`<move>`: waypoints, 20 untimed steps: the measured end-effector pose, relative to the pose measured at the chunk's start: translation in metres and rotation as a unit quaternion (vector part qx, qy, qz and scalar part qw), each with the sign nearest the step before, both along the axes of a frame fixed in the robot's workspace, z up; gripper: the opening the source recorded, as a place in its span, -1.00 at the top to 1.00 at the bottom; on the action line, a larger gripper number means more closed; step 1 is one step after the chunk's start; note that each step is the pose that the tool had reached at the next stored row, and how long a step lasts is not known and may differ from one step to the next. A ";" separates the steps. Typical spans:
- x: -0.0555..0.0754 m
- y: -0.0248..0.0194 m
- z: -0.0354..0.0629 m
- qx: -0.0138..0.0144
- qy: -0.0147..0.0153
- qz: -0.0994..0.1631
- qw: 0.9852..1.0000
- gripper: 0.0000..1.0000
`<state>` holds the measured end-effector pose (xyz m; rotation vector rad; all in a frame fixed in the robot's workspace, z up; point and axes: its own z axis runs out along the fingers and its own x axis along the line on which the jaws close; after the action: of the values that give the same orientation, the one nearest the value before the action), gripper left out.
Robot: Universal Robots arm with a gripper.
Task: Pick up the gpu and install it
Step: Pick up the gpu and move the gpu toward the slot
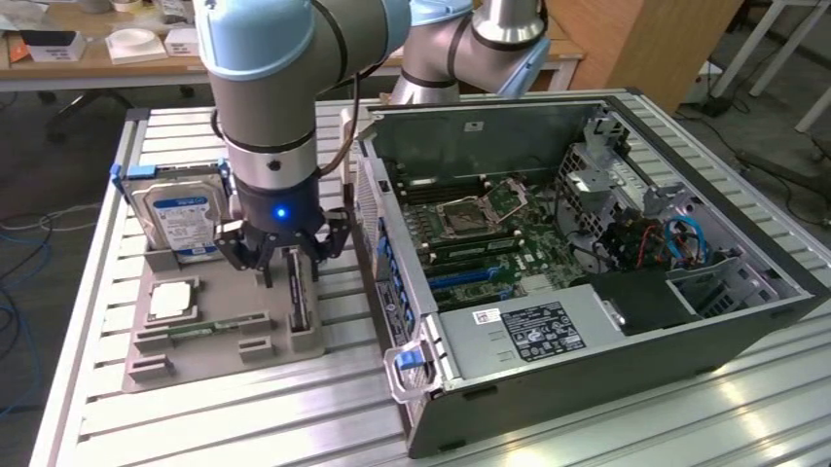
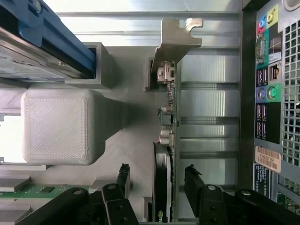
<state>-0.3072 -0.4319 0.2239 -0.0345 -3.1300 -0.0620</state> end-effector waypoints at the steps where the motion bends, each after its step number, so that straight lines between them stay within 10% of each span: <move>1: 0.000 0.0000 -0.0006 0.000 0.000 -0.001 1.000 -0.18; 13: 0.000 0.0001 -0.0009 0.000 0.000 -0.001 1.000 -0.18; 20: 0.000 0.0000 -0.0010 0.000 0.000 -0.001 1.000 0.34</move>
<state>-0.3071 -0.4319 0.2229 -0.0365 -3.1301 -0.0618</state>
